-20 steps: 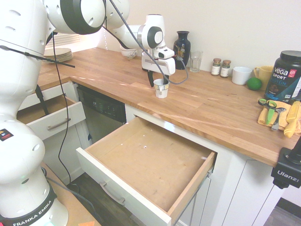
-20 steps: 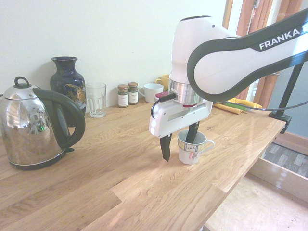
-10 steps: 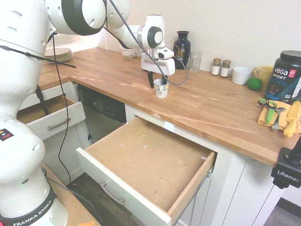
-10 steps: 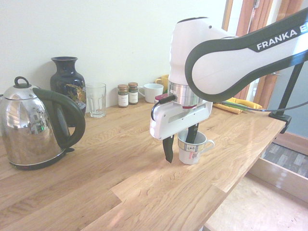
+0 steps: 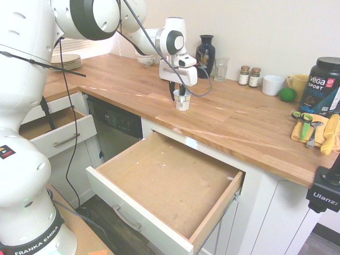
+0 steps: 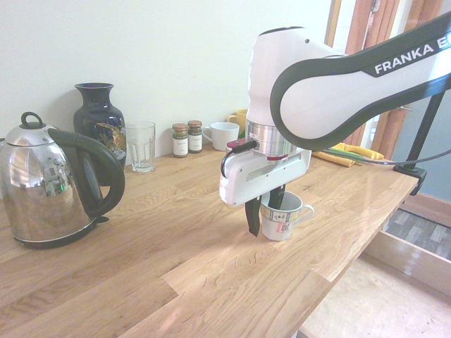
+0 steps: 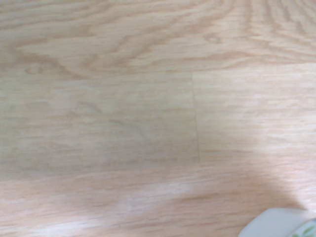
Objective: Put mug in the drawer
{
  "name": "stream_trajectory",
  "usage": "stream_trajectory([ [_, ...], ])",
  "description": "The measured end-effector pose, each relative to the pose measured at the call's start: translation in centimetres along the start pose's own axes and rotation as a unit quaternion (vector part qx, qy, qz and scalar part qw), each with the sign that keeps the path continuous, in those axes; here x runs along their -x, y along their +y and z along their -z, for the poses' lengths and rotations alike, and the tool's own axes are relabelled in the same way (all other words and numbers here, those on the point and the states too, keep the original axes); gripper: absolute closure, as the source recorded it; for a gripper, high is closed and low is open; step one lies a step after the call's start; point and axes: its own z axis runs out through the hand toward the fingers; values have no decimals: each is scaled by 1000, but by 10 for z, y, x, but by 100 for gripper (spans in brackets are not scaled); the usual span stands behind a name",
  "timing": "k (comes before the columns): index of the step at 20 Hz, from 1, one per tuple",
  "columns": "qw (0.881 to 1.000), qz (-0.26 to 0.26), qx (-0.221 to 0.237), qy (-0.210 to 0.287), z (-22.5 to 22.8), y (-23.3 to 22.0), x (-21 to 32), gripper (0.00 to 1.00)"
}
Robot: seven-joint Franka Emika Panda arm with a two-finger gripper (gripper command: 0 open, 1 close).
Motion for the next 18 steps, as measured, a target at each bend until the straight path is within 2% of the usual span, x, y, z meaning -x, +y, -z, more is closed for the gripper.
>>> stream_trajectory([
  [11, 1000, 4, 1, -4, -1, 0, 1, 100],
  [18, 999, 25, -3, -21, 3, 2, -2, 100],
])
